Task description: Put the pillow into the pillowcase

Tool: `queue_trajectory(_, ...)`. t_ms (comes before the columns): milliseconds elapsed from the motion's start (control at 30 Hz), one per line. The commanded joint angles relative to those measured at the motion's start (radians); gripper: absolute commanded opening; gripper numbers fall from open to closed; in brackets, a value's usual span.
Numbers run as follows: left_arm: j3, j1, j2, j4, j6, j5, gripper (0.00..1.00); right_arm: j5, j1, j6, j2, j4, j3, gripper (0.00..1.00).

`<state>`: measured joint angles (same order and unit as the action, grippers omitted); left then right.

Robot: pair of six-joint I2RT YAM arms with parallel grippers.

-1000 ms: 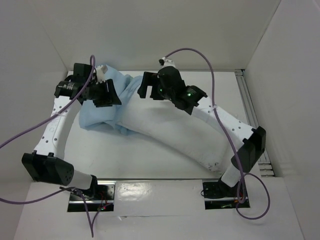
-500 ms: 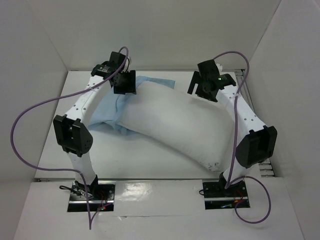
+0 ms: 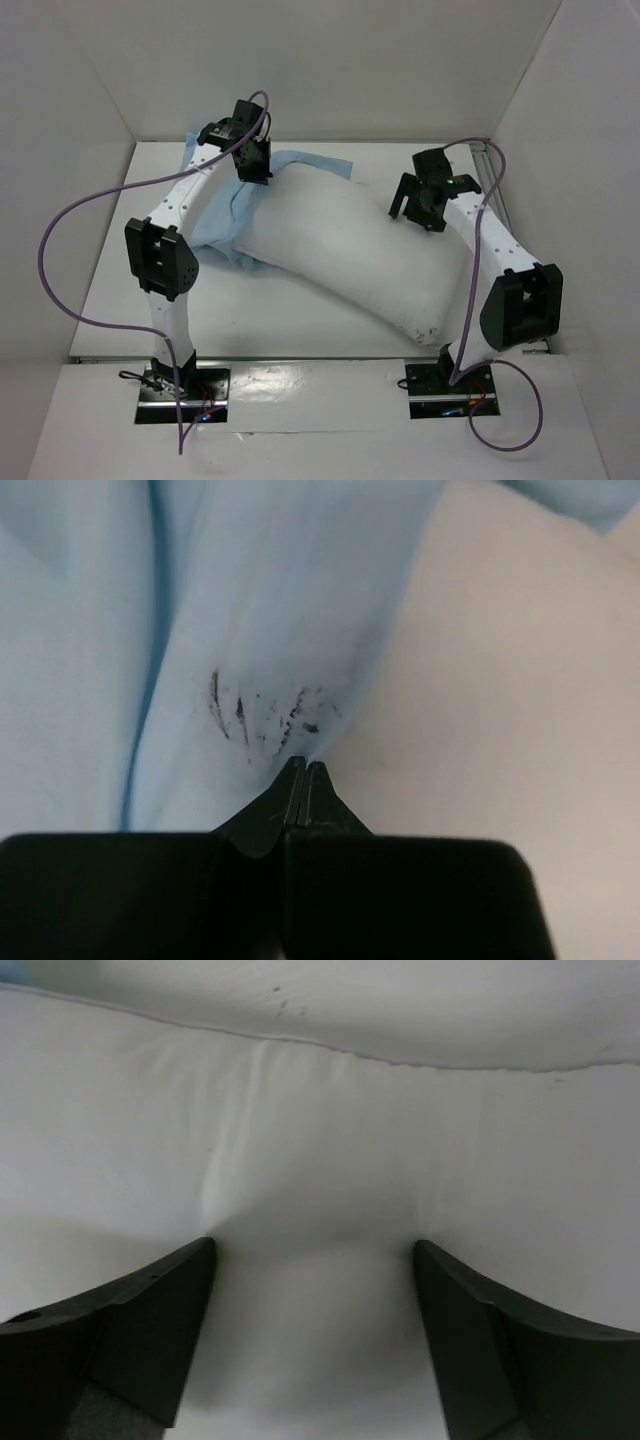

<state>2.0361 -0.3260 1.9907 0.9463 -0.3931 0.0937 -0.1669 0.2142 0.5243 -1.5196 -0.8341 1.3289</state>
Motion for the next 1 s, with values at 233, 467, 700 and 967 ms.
queue_trajectory(233,0.16,-0.177,-0.032,-0.026,-0.015,-0.459,0.0,0.273,0.165,0.063,0.053,0.292,-0.099,0.0)
queue_trajectory(467,0.263,-0.294,0.01,-0.037,-0.078,-0.624,0.0,0.054,0.205,0.14,0.188,0.265,0.151,0.0)
queue_trajectory(700,0.133,-0.294,0.049,-0.074,-0.043,-0.444,0.0,-0.089,0.255,0.308,0.33,0.221,-0.126,0.0)
queue_trajectory(967,0.317,-0.2,0.034,0.032,0.01,-0.414,0.72,-0.091,0.284,0.151,0.297,0.14,-0.09,0.69)
